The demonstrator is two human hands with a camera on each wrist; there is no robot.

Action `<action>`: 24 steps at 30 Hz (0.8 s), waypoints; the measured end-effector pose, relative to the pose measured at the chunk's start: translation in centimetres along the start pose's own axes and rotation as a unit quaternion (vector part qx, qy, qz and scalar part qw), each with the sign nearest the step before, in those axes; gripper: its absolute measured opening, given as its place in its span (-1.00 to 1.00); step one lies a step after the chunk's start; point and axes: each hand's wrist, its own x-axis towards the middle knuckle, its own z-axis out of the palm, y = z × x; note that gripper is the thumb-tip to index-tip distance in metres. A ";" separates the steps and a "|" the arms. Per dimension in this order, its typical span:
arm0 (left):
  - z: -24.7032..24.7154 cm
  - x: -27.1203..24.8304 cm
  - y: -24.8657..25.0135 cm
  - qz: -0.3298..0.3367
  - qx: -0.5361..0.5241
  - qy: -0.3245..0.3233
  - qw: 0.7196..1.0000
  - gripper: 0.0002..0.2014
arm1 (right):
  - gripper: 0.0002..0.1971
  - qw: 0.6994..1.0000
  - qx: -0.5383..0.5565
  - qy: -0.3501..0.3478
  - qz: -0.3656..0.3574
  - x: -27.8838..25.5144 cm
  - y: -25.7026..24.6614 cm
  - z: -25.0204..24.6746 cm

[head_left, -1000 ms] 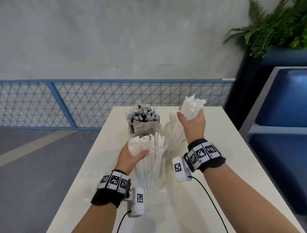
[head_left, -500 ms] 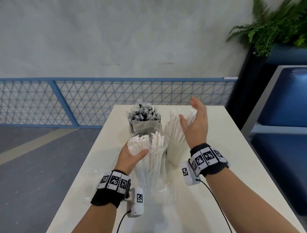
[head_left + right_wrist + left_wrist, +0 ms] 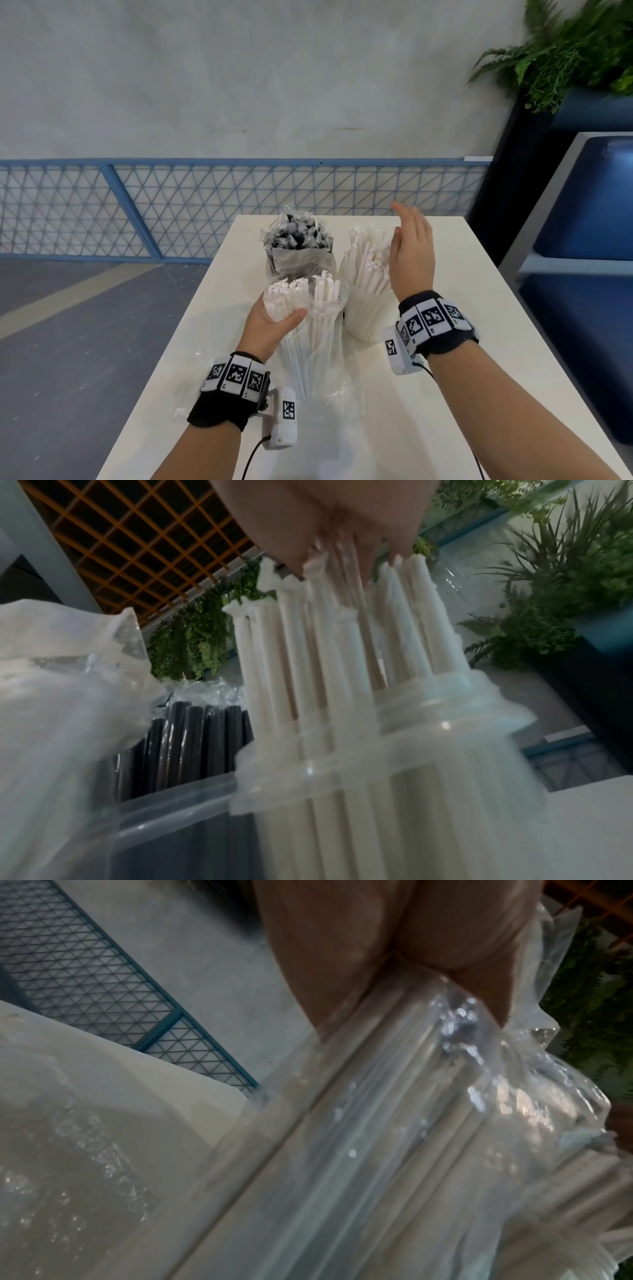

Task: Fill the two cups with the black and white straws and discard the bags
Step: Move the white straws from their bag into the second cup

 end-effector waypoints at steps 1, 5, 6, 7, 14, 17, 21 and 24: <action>0.1 0.0 0.0 0.000 -0.004 -0.001 1.000 -0.52 | -0.63 0.999 -0.003 -0.043 0.021 -0.3 0.3 0.3; 0.2 0.0 0.1 0.001 -0.009 -0.001 1.000 -0.51 | -0.37 0.988 -0.049 -0.142 0.038 -1.1 0.6 0.5; 0.1 0.0 0.1 0.001 -0.011 -0.002 1.000 -0.51 | -0.34 0.986 -0.055 -0.153 0.047 -1.0 0.5 0.3; 0.1 0.1 0.0 0.000 -0.011 -0.003 1.000 -0.51 | -0.35 0.986 -0.067 -0.144 0.055 -0.9 0.4 0.2; -0.2 0.3 -0.5 0.002 -0.012 -0.004 1.000 -0.48 | -0.45 0.955 -0.142 -0.246 0.089 -1.3 1.4 -0.2; 0.0 0.4 -0.5 0.001 -0.017 -0.006 1.000 -0.48 | -0.49 0.950 -0.138 -0.258 0.104 -0.8 1.2 -0.6; 0.1 0.4 -0.5 0.004 -0.028 -0.006 1.000 -0.48 | -0.71 0.999 0.029 -0.013 -0.043 -1.5 -2.6 -1.9; -0.1 0.5 -0.6 0.007 -0.032 -0.016 0.999 -0.46 | -0.79 0.978 0.141 -0.098 -0.120 -3.3 -5.6 -2.0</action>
